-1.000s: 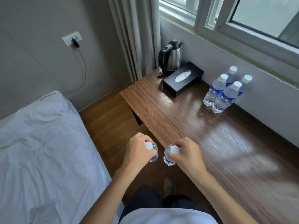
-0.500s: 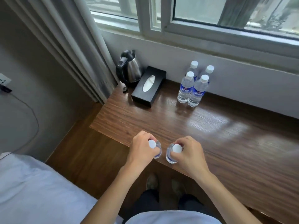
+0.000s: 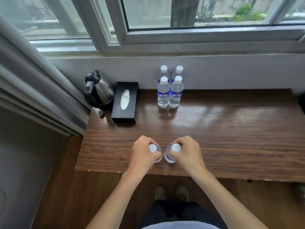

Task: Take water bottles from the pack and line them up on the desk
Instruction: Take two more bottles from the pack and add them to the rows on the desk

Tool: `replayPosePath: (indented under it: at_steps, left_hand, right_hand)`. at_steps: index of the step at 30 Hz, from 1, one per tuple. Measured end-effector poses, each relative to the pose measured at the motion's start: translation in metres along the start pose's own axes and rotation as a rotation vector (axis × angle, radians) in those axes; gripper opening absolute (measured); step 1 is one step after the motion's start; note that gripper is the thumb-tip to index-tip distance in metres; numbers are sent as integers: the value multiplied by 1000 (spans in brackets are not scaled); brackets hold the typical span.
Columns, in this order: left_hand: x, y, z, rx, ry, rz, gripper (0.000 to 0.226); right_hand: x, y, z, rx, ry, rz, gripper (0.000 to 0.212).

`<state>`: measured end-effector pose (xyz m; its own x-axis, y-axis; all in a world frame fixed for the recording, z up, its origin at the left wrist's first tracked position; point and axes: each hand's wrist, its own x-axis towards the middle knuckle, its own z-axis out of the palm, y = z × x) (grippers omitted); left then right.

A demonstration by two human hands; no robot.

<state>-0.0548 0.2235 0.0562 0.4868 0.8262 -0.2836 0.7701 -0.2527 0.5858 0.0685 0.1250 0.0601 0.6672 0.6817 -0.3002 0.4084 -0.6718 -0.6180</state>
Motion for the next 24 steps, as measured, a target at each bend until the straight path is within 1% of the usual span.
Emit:
replayPosePath:
  at_steps: [10, 19, 24]
  left_hand:
    - [22, 4, 9, 14, -33, 24, 18]
    - [35, 13, 21, 37, -32, 55, 20]
    - [37, 15, 26, 10, -43, 72, 20]
  right_hand:
    - [20, 2, 8, -14, -17, 24, 23]
    - [32, 8, 2, -6, -18, 30, 22]
    - [36, 13, 2, 24, -37, 16, 20]
